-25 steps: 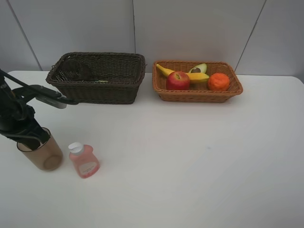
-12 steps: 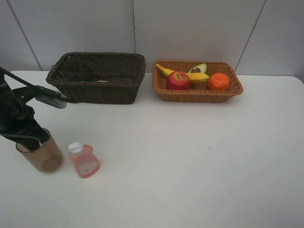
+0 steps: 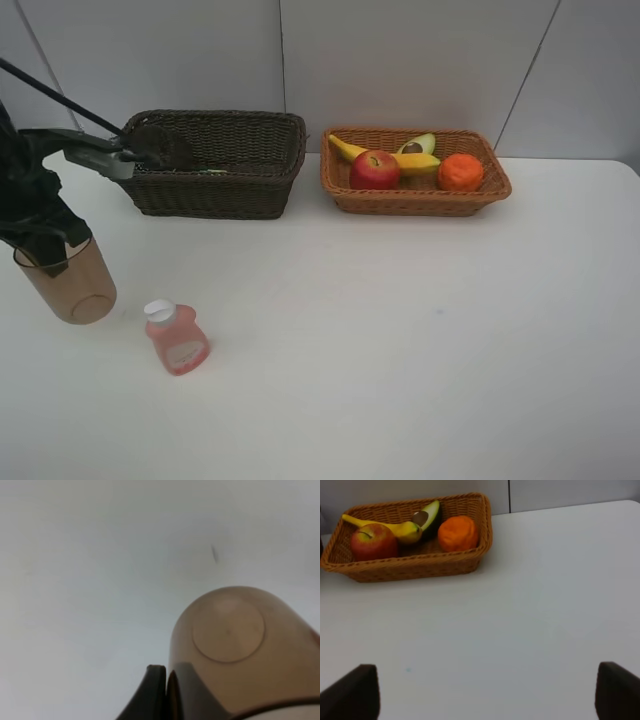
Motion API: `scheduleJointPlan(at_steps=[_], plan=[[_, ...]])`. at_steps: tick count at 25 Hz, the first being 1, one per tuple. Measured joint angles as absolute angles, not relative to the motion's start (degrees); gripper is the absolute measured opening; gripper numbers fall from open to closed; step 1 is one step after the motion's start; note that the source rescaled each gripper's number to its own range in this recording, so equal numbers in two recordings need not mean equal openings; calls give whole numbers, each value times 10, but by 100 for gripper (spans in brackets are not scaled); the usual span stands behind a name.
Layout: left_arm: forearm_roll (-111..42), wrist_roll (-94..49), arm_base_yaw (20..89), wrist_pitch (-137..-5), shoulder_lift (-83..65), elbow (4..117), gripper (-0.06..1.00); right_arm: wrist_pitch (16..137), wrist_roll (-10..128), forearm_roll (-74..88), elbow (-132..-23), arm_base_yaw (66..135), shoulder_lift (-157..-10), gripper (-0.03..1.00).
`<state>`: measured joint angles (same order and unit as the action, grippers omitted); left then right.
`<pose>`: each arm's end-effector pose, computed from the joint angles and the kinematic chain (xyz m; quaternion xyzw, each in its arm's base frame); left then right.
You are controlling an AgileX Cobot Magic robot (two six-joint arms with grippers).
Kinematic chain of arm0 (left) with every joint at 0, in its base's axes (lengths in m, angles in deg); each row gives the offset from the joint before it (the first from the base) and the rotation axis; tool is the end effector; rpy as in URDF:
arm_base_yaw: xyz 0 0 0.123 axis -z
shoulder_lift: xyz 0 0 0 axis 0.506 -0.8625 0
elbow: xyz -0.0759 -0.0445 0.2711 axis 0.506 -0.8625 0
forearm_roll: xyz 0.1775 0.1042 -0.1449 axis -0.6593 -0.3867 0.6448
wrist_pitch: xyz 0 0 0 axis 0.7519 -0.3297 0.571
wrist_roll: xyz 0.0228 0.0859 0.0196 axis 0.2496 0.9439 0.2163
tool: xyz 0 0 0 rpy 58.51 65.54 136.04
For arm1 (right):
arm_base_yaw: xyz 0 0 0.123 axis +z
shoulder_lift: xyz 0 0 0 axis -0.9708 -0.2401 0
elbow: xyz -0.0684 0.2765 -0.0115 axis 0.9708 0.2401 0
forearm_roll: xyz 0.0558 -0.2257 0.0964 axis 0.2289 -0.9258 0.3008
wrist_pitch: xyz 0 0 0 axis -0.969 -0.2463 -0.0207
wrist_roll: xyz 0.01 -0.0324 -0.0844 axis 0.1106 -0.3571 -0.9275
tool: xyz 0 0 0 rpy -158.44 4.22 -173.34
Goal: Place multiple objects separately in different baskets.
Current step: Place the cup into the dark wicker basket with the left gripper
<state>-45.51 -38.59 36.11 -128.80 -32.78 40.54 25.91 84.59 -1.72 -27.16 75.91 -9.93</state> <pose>0.2878 -0.0327 0.1921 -0.1965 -0.9796 0.0252 0.0336 -0.0066 -0.0007 0.2833 0.0220 0.8428 0.0079 0.5377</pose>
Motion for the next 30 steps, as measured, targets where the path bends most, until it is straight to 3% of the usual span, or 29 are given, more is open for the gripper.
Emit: scheduleJointPlan(at_steps=[16,30], plan=[[-459,-386,361,-1336,-328,588,1,259,846,-17,-272,759,-99,85],[-436,-328,369,-1130,-336,617,1,259,846,-17,-272,759,-99,85]])
